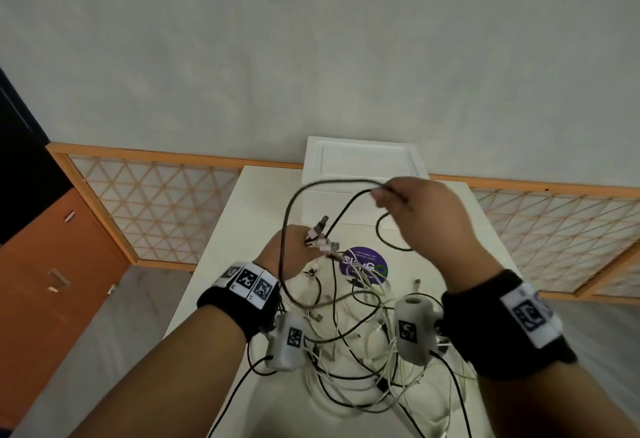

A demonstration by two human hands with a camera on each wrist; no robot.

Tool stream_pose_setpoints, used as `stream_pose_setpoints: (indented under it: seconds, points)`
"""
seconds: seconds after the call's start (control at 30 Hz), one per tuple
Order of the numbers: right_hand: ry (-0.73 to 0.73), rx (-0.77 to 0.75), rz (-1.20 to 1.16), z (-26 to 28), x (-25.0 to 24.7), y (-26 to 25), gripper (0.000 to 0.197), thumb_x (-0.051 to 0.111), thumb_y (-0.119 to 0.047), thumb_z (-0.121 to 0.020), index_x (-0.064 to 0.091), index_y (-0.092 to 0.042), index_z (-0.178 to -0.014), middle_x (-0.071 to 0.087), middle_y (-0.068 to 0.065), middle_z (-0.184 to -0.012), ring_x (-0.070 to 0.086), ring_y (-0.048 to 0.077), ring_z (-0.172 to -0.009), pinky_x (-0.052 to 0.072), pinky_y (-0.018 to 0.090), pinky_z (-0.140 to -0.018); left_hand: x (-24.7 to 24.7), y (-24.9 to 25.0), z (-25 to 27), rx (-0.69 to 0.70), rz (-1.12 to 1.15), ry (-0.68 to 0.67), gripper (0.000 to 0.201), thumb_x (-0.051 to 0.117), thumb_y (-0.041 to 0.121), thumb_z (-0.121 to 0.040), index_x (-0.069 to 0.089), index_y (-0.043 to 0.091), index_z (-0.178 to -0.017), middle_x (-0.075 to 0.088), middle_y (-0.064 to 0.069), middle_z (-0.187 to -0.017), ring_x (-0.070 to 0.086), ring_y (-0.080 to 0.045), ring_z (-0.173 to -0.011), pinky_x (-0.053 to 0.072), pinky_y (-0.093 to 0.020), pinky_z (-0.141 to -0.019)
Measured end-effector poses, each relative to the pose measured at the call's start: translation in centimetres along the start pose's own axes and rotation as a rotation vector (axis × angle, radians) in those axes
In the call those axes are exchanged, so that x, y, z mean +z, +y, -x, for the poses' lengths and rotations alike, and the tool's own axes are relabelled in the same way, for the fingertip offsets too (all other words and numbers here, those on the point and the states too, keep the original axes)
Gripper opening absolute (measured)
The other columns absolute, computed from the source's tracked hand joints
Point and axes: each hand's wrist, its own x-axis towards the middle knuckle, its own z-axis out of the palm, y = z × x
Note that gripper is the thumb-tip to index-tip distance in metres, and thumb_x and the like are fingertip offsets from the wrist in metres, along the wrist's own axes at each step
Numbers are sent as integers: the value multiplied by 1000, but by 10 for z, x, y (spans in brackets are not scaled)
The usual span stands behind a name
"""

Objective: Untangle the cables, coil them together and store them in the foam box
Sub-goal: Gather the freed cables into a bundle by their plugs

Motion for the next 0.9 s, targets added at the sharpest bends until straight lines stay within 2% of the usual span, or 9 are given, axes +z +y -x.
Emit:
stream_pose_setpoints:
  seconds: [0.1, 0.23, 0.37, 0.5, 0.6, 0.67, 0.77, 0.83, 0.9]
  points:
    - [291, 12, -121, 9, -29, 1, 26, 52, -31, -95, 66, -16, -78, 54, -5, -64, 56, 24, -70, 40, 34, -64, 11, -24, -3, -36, -148, -50, 22, 69, 30, -81, 68, 9, -76, 72, -6, -81, 66, -22, -79, 52, -35, -75]
    - [543, 129, -149, 14, -63, 24, 28, 48, -28, -94, 64, -10, -80, 53, 1, -66, 52, 27, -70, 33, 32, -61, 17, -54, 6, -187, -200, -73, 31, 66, 34, -86, 64, 6, -74, 64, -6, -71, 57, -18, -68, 39, -27, -62]
    - [265, 420, 202, 17, -78, 74, 40, 48, -44, -92, 64, -10, -76, 59, 12, -71, 57, 35, -75, 43, 35, -66, 9, -60, 16, -315, 99, 126, 34, 59, 34, -93, 69, 10, -72, 55, -3, -58, 50, -20, -55, 33, -26, -51]
    - [57, 685, 450, 42, -81, 153, 57, 39, -64, -62, 55, -11, -69, 53, 10, -64, 56, 33, -66, 52, 44, -72, -5, -49, 22, -369, 347, 271, 56, 46, 45, -97, 55, 9, -55, 36, 1, -41, 33, -17, -40, 25, -25, -46]
    - [67, 736, 434, 44, -73, 155, 52, 48, -51, -56, 40, -15, -92, 54, 20, -96, 58, 41, -79, 52, 54, -77, -12, -40, 29, -395, 662, 268, 57, 39, 50, -99, 48, 11, -58, 26, 3, -41, 24, -13, -36, 21, -24, -43]
    - [186, 645, 334, 36, -52, 100, 56, 62, -32, -71, 39, -12, -118, 46, 24, -122, 57, 45, -96, 49, 50, -84, -11, -25, 34, -358, 807, 233, 58, 37, 51, -99, 48, 11, -58, 24, 2, -47, 23, -13, -38, 23, -24, -42]
    - [-164, 349, 102, 33, 12, 20, 71, 63, -36, -86, 29, -14, -145, 39, 9, -144, 46, 29, -125, 37, 36, -101, -4, 11, 39, -260, 999, 140, 57, 35, 49, -99, 48, 10, -59, 22, 0, -52, 22, -14, -43, 26, -24, -43]
    - [-500, 208, -185, 39, 64, -20, 69, 63, -44, -84, 33, -19, -141, 50, 0, -135, 50, 19, -122, 39, 35, -104, -1, 36, 44, -157, 1059, 85, 58, 33, 49, -99, 49, 10, -60, 22, 0, -51, 25, -13, -44, 30, -24, -43]
    - [-571, 132, -545, 44, 101, -33, 42, 63, -29, -88, 47, -10, -121, 63, 2, -104, 63, 16, -93, 48, 35, -86, -5, 50, 48, -80, 1026, 80, 57, 33, 50, -98, 50, 10, -61, 23, -1, -51, 30, -13, -44, 35, -21, -43]
